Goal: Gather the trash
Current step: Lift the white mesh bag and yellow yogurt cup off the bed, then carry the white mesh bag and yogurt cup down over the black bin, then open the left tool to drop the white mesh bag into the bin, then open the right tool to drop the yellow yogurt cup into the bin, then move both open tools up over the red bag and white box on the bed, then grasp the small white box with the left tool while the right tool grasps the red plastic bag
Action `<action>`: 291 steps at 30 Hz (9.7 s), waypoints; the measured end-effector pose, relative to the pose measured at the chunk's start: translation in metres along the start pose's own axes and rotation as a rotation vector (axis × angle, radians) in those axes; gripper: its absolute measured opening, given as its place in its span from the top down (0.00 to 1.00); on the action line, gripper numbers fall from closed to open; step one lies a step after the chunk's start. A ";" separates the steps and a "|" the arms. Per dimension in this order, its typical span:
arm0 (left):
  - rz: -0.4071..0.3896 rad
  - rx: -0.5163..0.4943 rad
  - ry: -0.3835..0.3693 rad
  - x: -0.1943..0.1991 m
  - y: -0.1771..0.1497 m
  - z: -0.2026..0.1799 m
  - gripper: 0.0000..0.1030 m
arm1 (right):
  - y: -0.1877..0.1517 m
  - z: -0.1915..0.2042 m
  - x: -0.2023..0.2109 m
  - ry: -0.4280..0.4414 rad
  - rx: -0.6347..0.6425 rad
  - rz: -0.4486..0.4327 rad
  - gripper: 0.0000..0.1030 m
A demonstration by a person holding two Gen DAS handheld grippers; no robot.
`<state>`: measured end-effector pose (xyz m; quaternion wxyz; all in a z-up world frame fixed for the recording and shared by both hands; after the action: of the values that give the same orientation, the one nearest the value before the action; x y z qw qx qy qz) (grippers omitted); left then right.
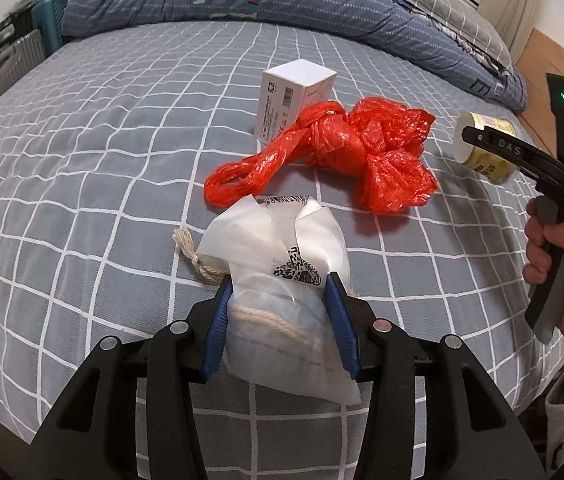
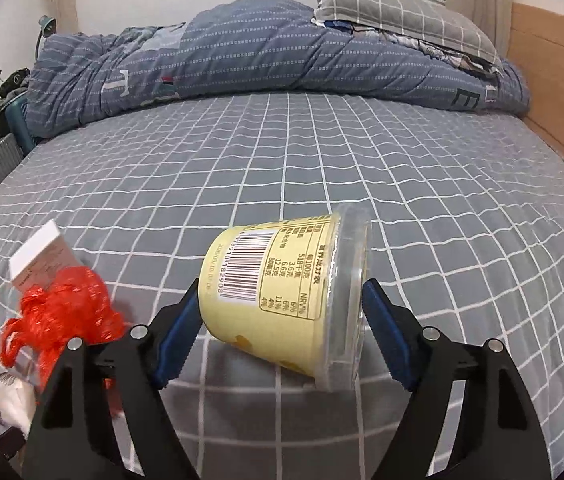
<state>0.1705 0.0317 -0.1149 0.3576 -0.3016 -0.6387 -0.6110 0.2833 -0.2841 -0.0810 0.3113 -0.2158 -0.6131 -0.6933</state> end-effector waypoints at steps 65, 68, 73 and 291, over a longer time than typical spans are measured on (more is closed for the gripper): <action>-0.079 -0.012 -0.065 0.138 -0.109 -0.006 0.56 | -0.172 0.103 0.247 0.127 0.074 -0.032 0.35; -0.076 -0.019 -0.070 0.143 -0.118 -0.009 0.56 | -0.181 0.107 0.252 0.128 0.086 -0.025 0.35; -0.062 -0.036 -0.069 0.147 -0.134 -0.012 0.56 | -0.195 0.110 0.260 0.133 0.084 -0.011 0.35; -0.146 -0.081 0.097 -0.077 0.120 -0.014 0.08 | -0.024 0.027 0.028 -0.001 0.074 0.047 0.73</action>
<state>0.3138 0.0308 -0.1109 0.3300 -0.2386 -0.6155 -0.6748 0.2446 -0.2608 -0.0753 0.3348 -0.2189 -0.6334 -0.6624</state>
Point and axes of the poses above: each gripper's, at about its wrist camera, not at the fingertips, and x roughly against the way its jaws point, z to its left, y to its top, the point moved 3 cm from there along -x, roughly the way its jaws point, and after that the axes turned 10 degrees about y, right-handed, at the moved point
